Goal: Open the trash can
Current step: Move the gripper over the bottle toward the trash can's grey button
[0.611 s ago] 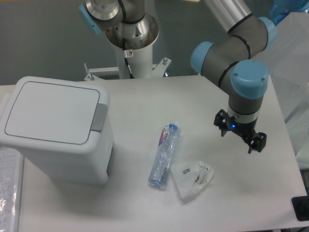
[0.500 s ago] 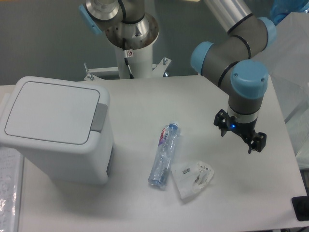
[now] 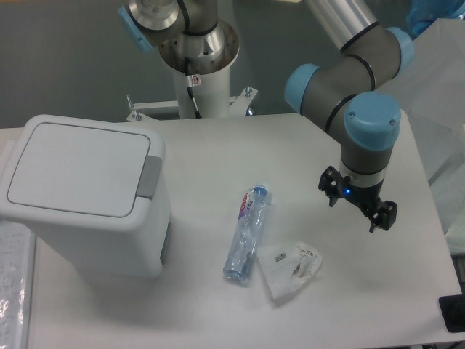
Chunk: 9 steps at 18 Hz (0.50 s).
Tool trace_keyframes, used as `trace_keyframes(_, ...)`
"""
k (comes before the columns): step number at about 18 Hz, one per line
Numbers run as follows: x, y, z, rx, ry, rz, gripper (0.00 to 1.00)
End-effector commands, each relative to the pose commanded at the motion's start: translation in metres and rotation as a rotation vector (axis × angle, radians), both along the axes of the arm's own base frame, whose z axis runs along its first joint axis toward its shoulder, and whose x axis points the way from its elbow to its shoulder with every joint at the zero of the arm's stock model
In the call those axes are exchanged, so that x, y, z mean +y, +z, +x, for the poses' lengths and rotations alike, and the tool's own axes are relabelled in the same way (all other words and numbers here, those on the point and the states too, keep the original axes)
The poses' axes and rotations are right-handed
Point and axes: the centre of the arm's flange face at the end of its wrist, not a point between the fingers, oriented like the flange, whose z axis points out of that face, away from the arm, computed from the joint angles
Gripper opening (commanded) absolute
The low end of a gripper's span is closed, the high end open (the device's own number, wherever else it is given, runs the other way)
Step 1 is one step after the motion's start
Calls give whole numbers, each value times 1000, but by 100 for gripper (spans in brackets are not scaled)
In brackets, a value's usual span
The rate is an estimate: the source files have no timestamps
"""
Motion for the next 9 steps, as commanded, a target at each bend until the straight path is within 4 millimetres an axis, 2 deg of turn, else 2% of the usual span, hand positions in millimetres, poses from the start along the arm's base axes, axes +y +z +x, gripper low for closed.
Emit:
trace_keyframes(1,2,7,7,1,29,44,100)
trace_keyframes(4,5,45,29,-26,139,167,100)
trace_keyframes(9,29,109,78,-152,339,393,100)
